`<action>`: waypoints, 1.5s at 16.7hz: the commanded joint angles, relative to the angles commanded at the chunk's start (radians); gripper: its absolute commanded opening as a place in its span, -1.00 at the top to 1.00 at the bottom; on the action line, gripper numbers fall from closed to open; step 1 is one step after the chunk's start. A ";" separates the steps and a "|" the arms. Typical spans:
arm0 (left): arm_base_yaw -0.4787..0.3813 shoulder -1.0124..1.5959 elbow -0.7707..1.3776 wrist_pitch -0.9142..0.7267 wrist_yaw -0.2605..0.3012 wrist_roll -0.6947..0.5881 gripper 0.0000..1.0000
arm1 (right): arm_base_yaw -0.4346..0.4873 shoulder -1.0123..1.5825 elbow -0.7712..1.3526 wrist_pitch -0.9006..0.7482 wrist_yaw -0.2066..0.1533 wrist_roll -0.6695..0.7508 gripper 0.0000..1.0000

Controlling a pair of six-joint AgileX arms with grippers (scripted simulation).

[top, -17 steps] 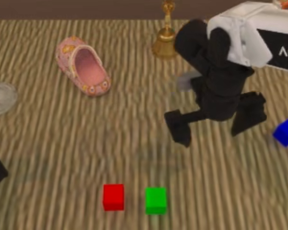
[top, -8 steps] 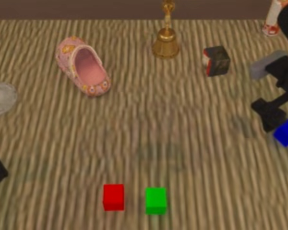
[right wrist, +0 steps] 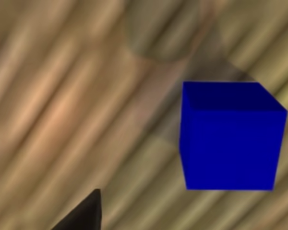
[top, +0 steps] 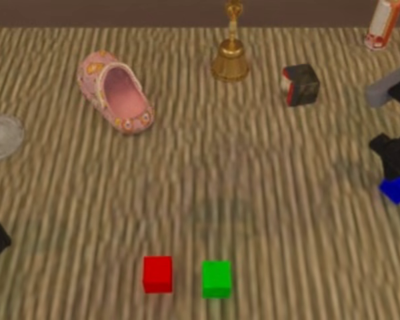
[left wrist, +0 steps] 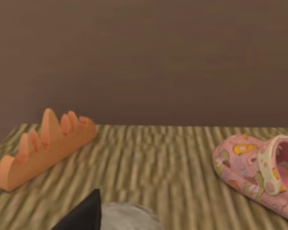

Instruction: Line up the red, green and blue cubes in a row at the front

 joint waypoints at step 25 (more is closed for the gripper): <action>0.000 0.000 0.000 0.000 0.000 0.000 -1.00 | -0.002 0.134 -0.183 0.320 0.000 0.002 0.51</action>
